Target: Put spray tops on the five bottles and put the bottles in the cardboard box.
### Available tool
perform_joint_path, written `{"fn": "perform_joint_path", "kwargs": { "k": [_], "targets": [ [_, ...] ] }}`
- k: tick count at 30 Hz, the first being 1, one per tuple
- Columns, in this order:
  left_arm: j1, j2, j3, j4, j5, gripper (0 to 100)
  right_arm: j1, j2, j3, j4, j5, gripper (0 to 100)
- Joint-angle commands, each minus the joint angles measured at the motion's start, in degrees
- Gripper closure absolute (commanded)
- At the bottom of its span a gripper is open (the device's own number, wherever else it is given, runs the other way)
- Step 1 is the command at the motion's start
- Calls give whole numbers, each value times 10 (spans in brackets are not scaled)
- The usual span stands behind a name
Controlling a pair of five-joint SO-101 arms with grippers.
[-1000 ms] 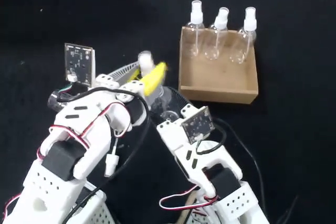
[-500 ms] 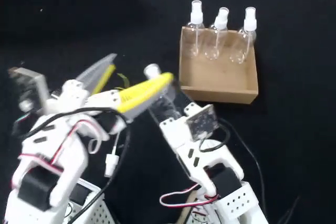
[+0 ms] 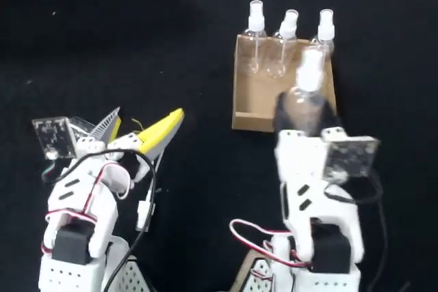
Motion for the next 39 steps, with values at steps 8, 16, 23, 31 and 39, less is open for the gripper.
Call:
{"fn": "perform_joint_path", "kwargs": {
  "k": [8, 16, 23, 31, 39],
  "targets": [
    [-8, -33, 104, -40, 3, 555, 38, 255, -175, -72, -55, 987],
    [-7, -32, 198, -164, 1, 631, -21, 411, -121, -255, -60, 985],
    [-7, -33, 198, -164, 1, 701, 171, 396, -102, -287, -31, 986],
    [-7, -33, 198, -164, 1, 703, 353, 547, -113, -432, 46, 987],
    [-9, -33, 198, -164, 1, 703, 384, 843, -123, -716, 46, 987]
  ]
}}
